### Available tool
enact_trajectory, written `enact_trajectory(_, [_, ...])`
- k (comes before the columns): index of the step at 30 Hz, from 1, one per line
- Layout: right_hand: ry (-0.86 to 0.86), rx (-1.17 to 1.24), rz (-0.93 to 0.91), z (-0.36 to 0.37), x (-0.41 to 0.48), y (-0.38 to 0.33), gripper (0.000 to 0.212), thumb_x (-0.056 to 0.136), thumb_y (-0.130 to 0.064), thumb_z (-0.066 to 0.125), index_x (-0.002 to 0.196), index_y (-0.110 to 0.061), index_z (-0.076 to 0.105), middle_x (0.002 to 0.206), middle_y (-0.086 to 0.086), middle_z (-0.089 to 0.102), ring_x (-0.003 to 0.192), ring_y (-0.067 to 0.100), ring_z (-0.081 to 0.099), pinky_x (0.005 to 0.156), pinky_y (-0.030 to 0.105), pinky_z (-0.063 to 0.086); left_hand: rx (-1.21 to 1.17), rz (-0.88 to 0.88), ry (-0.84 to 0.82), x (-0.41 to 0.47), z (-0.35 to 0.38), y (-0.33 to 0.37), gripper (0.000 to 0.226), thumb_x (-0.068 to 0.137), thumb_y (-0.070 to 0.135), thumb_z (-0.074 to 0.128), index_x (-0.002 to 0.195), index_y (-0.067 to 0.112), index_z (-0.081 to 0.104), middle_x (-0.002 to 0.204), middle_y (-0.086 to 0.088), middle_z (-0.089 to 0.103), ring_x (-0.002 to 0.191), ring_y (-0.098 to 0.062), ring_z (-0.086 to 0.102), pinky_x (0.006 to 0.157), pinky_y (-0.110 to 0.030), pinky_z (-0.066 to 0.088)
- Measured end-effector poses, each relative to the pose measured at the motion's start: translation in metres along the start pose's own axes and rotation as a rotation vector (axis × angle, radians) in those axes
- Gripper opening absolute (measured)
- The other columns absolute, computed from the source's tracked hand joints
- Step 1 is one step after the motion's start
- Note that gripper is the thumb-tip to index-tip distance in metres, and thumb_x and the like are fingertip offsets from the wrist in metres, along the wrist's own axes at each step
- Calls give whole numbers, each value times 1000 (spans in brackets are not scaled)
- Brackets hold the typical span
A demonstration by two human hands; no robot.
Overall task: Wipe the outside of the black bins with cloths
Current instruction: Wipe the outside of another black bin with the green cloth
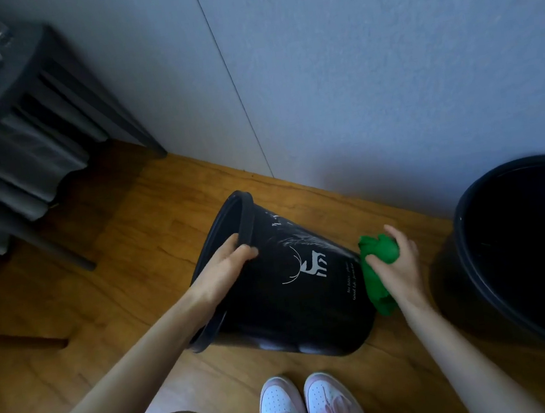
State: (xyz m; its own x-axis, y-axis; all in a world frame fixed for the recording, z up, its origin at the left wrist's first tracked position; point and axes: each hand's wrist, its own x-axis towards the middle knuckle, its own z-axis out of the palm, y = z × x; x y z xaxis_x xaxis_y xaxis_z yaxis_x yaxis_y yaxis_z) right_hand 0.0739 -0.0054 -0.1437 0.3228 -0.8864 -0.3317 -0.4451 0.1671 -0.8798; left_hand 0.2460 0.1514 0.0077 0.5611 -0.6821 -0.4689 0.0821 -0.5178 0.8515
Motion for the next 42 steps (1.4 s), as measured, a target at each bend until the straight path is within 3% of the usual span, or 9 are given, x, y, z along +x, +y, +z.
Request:
enact_trajectory(3, [14, 198, 109, -7, -6, -11, 71, 76, -14, 74, 137, -22, 39, 130, 4, 42, 117, 21, 46, 93, 33, 41, 116, 89, 22, 2, 2, -3, 16, 98, 29, 42, 100, 29, 58, 101, 3, 67, 99, -13, 63, 82, -25, 49])
enact_trajectory(10, [-321, 708, 185, -6, -27, -57, 38, 72, -16, 73, 108, -13, 59, 95, 8, 66, 85, 22, 64, 69, 32, 49, 164, 181, 23, 3, 3, 0, 18, 98, 25, 41, 106, 28, 57, 102, 2, 67, 89, 1, 64, 69, -8, 49])
enact_trajectory(20, [-83, 306, -218, 54, -73, -56, 44, 73, -12, 77, 106, -21, 50, 100, -2, 63, 92, 10, 62, 74, 9, 45, 187, 199, -2, 4, 10, -8, 19, 99, 27, 39, 105, 39, 52, 112, 9, 63, 104, 2, 58, 87, -16, 45])
enact_trajectory(24, [-14, 189, -456, 65, -91, -65, 39, 72, -31, 73, 106, -26, 53, 102, -9, 63, 96, 5, 59, 83, 22, 48, 147, 192, -3, 5, 11, -12, 28, 100, 33, 34, 114, 28, 57, 114, 7, 64, 107, 0, 58, 93, -19, 44])
enact_trajectory(27, [13, 69, -584, 69, -85, -77, 33, 76, -39, 62, 103, -21, 58, 100, -13, 62, 93, 4, 58, 83, 36, 50, 152, 183, -9, 5, 11, -11, 31, 100, 33, 33, 108, 21, 60, 103, 6, 66, 98, 0, 61, 87, -18, 47])
enact_trajectory(30, [-15, 8, -677, 71, -73, -87, 27, 79, -32, 64, 101, -16, 60, 96, -9, 63, 89, 7, 58, 80, 25, 48, 144, 185, 21, 5, 9, -11, 27, 100, 32, 34, 87, 27, 58, 80, 13, 62, 75, 7, 60, 70, -10, 45])
enact_trajectory(35, [-35, -110, -512, 73, -28, -101, 21, 83, -21, 67, 101, -12, 61, 89, -8, 58, 78, 5, 49, 63, -3, 30, 160, 177, 22, 4, 6, -15, 27, 99, 34, 34, 99, 26, 60, 92, 8, 66, 88, -1, 63, 79, -17, 49])
enact_trajectory(38, [-57, -213, -316, 68, 0, -86, 22, 87, -27, 62, 103, -11, 59, 94, 1, 61, 81, 16, 53, 55, 7, 31, 162, 175, 33, 1, 2, -16, 30, 100, 34, 33, 110, 24, 59, 104, 6, 67, 96, 0, 63, 82, -14, 49])
enact_trajectory(42, [-94, -283, -107, 58, 11, -55, 38, 89, -38, 56, 114, -10, 49, 109, 7, 60, 93, 26, 57, 67, 29, 39, 184, 171, 39, -1, 1, -15, 27, 100, 33, 32, 102, 26, 59, 98, 7, 66, 89, 4, 63, 71, -5, 47])
